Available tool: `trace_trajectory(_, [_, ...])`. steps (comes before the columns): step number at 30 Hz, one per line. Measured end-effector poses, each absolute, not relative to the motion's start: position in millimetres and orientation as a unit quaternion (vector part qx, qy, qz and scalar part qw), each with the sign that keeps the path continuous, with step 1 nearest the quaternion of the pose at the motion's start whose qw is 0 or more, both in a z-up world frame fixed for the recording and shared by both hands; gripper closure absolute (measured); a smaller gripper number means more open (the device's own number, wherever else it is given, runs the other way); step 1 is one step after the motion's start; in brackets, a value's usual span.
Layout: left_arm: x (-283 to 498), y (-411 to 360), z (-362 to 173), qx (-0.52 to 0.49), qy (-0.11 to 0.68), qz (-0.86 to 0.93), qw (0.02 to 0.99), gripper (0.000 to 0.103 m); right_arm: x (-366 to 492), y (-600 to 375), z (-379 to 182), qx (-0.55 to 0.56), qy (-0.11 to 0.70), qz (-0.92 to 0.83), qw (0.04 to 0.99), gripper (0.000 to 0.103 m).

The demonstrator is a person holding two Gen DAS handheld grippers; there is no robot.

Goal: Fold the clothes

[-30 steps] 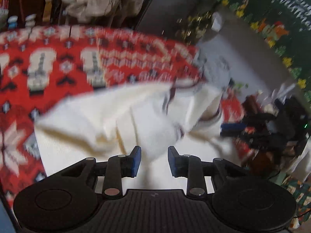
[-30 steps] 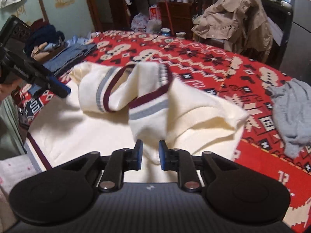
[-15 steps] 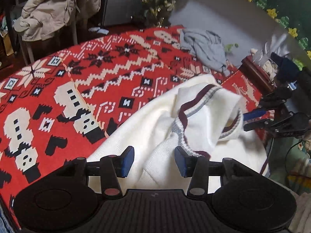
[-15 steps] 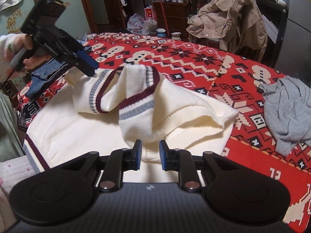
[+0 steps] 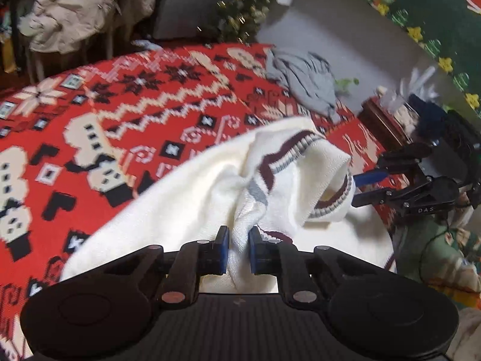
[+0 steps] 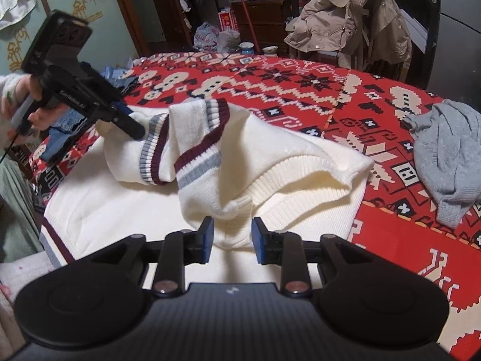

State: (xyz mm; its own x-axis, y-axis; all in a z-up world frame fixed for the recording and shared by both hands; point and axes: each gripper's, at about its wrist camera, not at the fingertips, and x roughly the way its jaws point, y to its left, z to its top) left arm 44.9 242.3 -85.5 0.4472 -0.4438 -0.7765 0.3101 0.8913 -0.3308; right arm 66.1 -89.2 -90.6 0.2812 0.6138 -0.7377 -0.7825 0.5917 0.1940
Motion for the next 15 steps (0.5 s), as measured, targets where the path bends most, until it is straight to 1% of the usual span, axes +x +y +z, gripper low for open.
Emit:
trace_trajectory(3, [36, 248, -73, -0.065, 0.456, -0.188, 0.867, 0.092, 66, -91, -86, -0.090, 0.398, 0.443, 0.798, 0.070])
trace_trajectory(5, [30, 255, -66, -0.066, 0.444, -0.166, 0.878, 0.092, 66, -91, -80, -0.078, 0.391, 0.450, 0.799, 0.063])
trace_trajectory(7, [27, 265, -61, -0.076, 0.437, -0.149, 0.884, 0.092, 67, -90, -77, -0.068, 0.388, 0.456, 0.798, 0.060])
trace_trajectory(13, [22, 288, -56, -0.103, 0.429, -0.109, 0.891, 0.092, 78, -70, -83, -0.065, 0.394, 0.474, 0.785, 0.060])
trace_trajectory(15, [21, 289, -56, -0.102, 0.429, -0.103, 0.892, 0.092, 82, -60, -88, -0.074, 0.403, 0.484, 0.774, 0.065])
